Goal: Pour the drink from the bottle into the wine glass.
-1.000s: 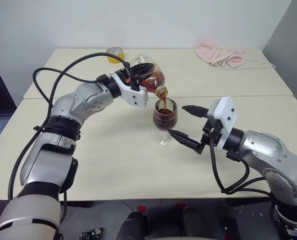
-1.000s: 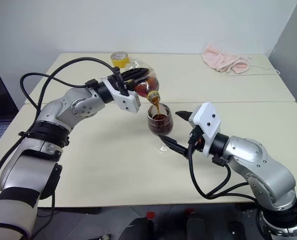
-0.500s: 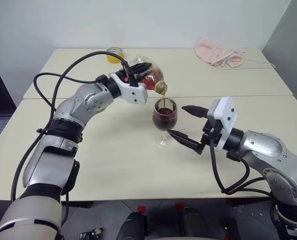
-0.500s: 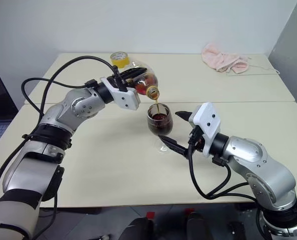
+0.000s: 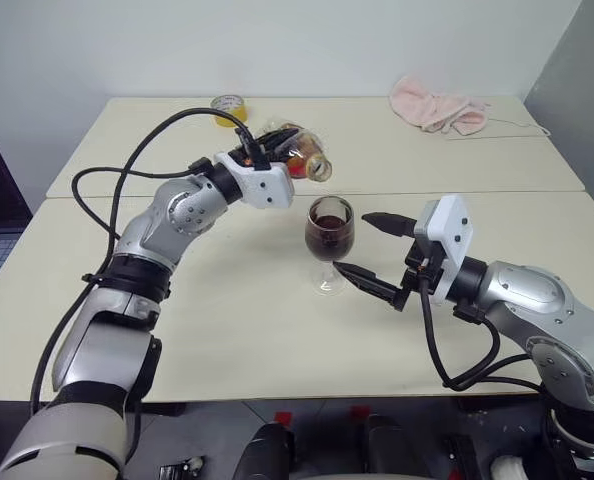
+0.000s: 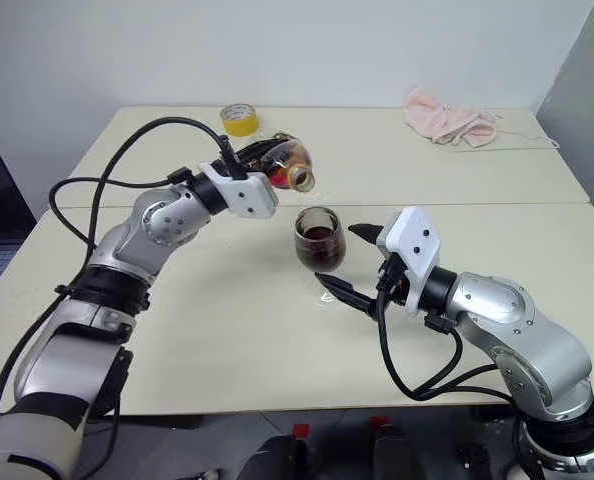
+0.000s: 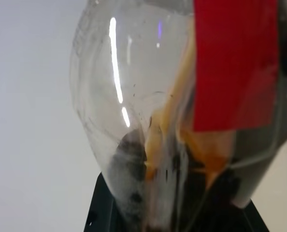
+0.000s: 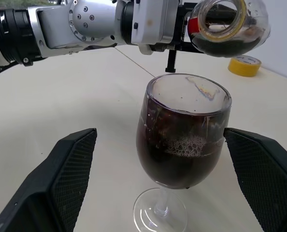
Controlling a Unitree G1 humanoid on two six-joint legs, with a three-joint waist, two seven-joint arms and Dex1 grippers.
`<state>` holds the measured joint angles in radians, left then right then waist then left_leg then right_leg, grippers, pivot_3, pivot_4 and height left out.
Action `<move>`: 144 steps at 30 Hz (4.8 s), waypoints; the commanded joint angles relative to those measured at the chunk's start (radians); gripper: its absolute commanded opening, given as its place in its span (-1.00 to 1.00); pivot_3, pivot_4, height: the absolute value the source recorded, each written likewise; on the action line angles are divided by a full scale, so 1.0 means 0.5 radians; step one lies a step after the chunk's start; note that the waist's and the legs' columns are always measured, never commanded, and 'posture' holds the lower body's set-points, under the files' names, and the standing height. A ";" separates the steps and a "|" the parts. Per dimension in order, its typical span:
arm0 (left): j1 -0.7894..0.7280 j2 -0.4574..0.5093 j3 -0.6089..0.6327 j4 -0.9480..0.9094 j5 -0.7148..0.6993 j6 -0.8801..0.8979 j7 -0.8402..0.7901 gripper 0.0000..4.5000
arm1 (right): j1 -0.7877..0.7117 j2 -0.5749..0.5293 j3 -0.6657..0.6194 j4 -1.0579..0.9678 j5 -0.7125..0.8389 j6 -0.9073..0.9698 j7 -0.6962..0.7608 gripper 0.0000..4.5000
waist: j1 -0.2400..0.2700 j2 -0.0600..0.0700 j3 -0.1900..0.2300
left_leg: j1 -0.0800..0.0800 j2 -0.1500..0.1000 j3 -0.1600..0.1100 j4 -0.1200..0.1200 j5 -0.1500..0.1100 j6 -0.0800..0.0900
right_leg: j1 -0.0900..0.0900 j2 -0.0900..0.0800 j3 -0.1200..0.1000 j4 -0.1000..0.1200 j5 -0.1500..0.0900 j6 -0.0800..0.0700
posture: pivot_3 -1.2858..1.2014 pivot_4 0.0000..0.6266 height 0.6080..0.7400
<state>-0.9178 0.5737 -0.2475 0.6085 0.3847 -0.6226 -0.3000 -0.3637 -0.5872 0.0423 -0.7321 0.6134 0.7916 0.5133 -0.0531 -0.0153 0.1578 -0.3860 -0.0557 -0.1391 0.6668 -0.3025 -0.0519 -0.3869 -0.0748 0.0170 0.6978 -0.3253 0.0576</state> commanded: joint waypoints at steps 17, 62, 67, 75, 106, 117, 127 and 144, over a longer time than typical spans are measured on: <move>0.893 -0.343 0.625 -1.197 -0.891 1.543 -0.102 -0.66 | 0.035 -0.123 -0.089 -0.078 0.151 -0.038 0.190 1.00 | -0.005 0.000 -0.001 | 0.000 0.002 -0.001 0.002 0.000 0.000 | 0.001 0.000 0.000 0.000 0.000 0.000 | 0.03 -0.52 1.00; 1.176 -0.537 0.971 -1.030 -1.178 1.712 0.152 0.21 | -0.045 -0.051 -0.014 0.021 0.180 -0.126 0.251 1.00 | 0.042 -0.004 -0.003 | 0.002 0.018 0.005 0.005 0.000 0.000 | 0.006 0.000 0.000 -0.003 0.000 0.000 | 0.03 -0.52 1.00; 1.190 -0.525 0.963 -1.061 -1.167 1.698 0.130 0.92 | -0.038 -0.047 -0.019 0.020 0.200 -0.111 0.250 1.00 | 0.042 -0.004 -0.003 | 0.002 0.018 0.005 0.005 0.000 0.000 | 0.006 0.001 0.000 -0.004 0.000 0.000 | 0.03 -0.52 1.00; 1.257 -0.527 0.971 -1.156 -1.200 1.677 0.089 1.00 | 0.002 -0.051 -0.046 0.006 0.227 -0.117 0.262 1.00 | 0.042 -0.004 -0.003 | 0.002 0.019 0.005 0.005 0.000 0.000 | 0.006 0.001 0.000 -0.004 0.000 0.000 | 0.03 -0.52 1.00; 2.224 -0.175 1.172 -2.161 -1.547 2.058 -0.270 1.00 | 0.452 -0.152 -0.200 0.040 0.096 -0.392 0.326 1.00 | 0.052 -0.004 -0.003 | 0.011 0.024 0.006 -0.005 -0.001 0.000 | 0.018 0.005 0.000 -0.020 0.000 -0.001 | 0.03 -0.52 1.00; 2.217 -0.143 1.068 -2.294 -1.510 2.141 -0.236 1.00 | 0.677 -0.044 -0.185 0.098 -0.005 -0.595 0.290 1.00 | 0.053 -0.004 -0.003 | 0.017 0.026 0.005 -0.008 -0.001 0.001 | 0.029 0.008 -0.001 -0.031 0.000 0.000 | 0.03 -0.52 1.00; 2.221 -0.393 0.925 -2.210 -1.246 1.901 0.002 1.00 | 0.887 0.417 -0.231 0.591 -0.529 -1.178 -0.136 1.00 | 0.053 -0.004 -0.003 | 0.019 0.027 0.007 -0.010 -0.001 0.001 | 0.029 0.008 0.001 -0.031 0.000 0.000 | 0.03 -0.52 1.00; 2.206 -0.524 0.781 -2.007 -1.110 1.552 -0.006 1.00 | 1.024 0.740 -0.207 0.945 -0.862 -1.726 -0.371 1.00 | 0.051 -0.001 -0.003 | 0.023 0.026 0.008 -0.012 -0.001 0.001 | 0.031 0.008 0.002 -0.031 0.000 0.000 | 0.03 -0.52 1.00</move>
<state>0.1908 0.3107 0.1348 -0.3846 -0.1812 0.1884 -0.3065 0.1303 -0.2252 -0.0470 -0.2197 0.1810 -0.0434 0.3506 -0.0274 -0.0155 0.1562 -0.3745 -0.0426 -0.1352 0.6609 -0.3031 -0.0516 -0.3714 -0.0710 0.0179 0.6824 -0.3252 0.0573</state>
